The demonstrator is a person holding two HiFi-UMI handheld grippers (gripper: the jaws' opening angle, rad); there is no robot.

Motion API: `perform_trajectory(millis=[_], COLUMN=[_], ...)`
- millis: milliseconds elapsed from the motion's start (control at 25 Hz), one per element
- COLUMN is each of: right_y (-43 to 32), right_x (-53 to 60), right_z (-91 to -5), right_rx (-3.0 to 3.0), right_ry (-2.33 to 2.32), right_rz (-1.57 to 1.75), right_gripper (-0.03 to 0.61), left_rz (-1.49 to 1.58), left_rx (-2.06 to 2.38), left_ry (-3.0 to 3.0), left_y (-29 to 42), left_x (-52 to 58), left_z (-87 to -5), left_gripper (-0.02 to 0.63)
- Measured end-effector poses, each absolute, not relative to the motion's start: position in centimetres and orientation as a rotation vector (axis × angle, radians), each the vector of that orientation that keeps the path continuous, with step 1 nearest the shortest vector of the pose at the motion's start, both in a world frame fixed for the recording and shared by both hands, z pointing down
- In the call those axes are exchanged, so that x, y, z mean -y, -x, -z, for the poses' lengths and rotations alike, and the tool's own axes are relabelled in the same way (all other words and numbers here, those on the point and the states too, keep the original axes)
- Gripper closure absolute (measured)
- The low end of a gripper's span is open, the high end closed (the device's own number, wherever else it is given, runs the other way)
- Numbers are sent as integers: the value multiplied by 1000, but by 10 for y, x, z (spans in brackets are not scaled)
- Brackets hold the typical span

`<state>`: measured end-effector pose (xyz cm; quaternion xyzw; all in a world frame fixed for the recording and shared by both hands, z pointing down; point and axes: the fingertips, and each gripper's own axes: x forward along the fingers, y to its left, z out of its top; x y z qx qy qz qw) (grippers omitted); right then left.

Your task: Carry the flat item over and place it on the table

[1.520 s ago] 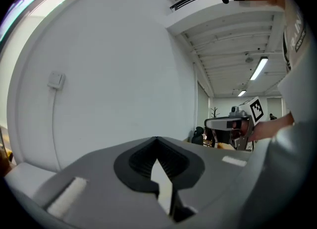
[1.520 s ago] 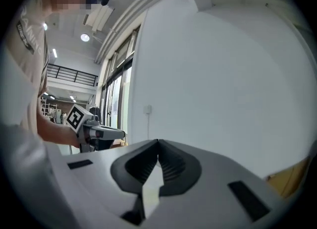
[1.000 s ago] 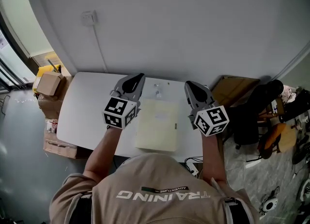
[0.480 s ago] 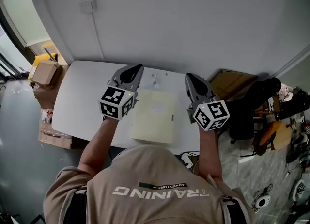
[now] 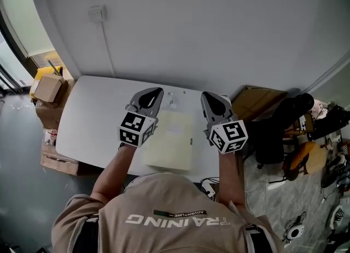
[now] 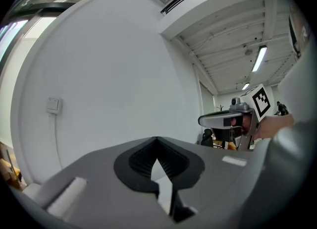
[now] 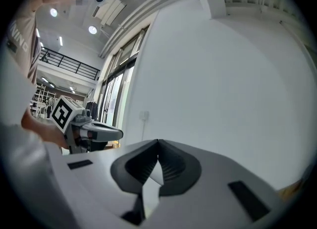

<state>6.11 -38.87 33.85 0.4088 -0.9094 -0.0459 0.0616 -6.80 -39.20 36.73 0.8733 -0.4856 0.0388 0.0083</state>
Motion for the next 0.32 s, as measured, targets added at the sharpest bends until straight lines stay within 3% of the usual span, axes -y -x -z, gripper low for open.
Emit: perform_trajectory(millis=[320], right_y=[-61], right_x=[394], right_z=[-344], right_rx=[2777], right_ry=[-1271], right_rz=[93], right_gripper=[571], left_rz=[-128], left_rx=[1515], left_ry=[-2723], left_y=[70], left_x=[401], left_z=[-367], left_gripper=[609])
